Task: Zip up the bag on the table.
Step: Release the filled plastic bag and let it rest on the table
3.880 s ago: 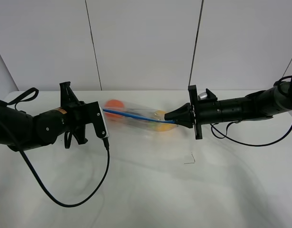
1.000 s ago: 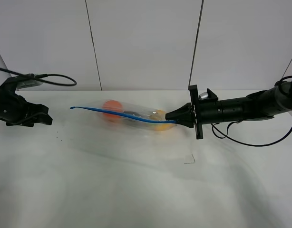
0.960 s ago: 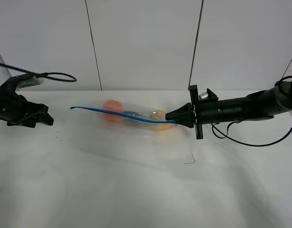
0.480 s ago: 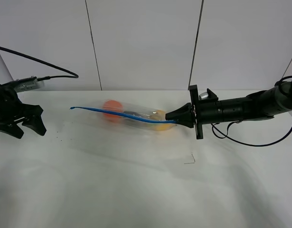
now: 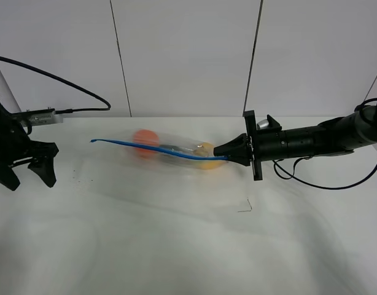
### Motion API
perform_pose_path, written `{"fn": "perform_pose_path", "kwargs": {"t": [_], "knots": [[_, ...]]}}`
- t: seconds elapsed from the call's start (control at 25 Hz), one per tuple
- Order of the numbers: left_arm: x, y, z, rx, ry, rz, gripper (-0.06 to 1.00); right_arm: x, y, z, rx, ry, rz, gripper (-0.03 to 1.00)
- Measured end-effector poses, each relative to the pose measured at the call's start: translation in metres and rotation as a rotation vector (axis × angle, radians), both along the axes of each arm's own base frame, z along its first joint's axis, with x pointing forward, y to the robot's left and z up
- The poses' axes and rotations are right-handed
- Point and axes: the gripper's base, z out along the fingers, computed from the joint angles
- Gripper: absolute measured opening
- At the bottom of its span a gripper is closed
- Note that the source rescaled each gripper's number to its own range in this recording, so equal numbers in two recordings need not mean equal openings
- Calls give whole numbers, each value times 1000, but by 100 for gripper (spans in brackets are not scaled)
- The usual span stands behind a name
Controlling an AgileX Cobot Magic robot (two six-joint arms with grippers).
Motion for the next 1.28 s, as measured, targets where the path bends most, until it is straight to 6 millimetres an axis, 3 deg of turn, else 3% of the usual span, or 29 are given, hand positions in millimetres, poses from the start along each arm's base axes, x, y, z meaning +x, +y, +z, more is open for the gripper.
{"fn": "perform_pose_path", "kwargs": {"t": [0.08,0.2,0.32,0.6,0.84,1.04,1.28], "knots": [[-7,0,0,-5,72,-4,100,0,0,0,0,0,0,0],[-10,-1,4,-3,64,-3,100,0,0,0,-1,0,1,0],[-27,-2,16,-1,37,-10,100,0,0,0,-2,0,2,0],[-110,-8,33,6,-26,-51,100,0,0,0,-2,0,3,0],[-180,-14,23,19,-146,-48,100,0,0,0,-2,0,3,0],[-215,-16,20,37,-304,-45,100,0,0,0,-3,0,2,0],[-234,-17,33,53,-462,-44,100,0,0,0,-5,-1,6,0]]}}
